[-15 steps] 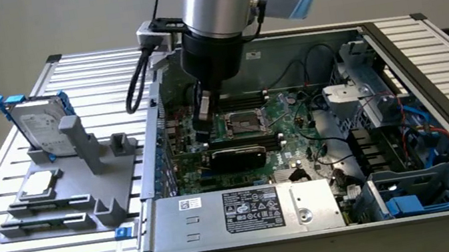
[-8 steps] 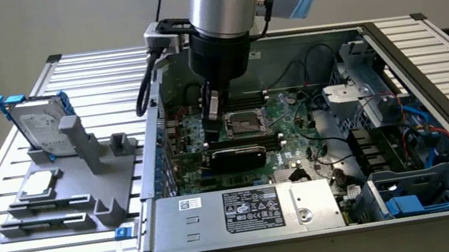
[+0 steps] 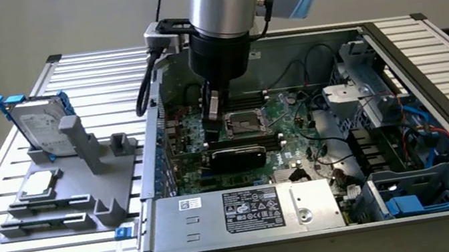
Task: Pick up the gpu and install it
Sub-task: 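Press down on the gpu until it lock into place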
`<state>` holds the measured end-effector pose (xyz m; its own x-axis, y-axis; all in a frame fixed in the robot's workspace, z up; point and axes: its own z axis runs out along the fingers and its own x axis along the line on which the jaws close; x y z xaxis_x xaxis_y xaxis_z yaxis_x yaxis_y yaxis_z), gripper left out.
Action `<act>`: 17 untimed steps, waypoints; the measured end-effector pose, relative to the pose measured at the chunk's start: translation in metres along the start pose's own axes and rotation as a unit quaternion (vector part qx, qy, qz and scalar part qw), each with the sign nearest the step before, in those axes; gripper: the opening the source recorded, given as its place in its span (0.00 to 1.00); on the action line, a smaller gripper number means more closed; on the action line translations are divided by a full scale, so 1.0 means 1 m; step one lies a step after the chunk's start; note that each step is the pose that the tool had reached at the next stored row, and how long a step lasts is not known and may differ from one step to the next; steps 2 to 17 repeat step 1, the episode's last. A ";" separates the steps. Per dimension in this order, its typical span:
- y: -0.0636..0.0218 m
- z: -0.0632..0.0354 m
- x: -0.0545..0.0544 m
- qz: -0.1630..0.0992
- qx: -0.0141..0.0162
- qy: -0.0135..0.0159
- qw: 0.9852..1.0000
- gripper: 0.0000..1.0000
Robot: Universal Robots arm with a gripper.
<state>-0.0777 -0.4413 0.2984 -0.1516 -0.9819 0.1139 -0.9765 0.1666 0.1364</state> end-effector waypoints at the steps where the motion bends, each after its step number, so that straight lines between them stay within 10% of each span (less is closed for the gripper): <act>1: 0.0000 0.0000 0.000 0.000 0.000 0.000 1.000 0.11; 17: 0.0000 0.0000 0.000 0.000 0.000 0.000 1.000 0.11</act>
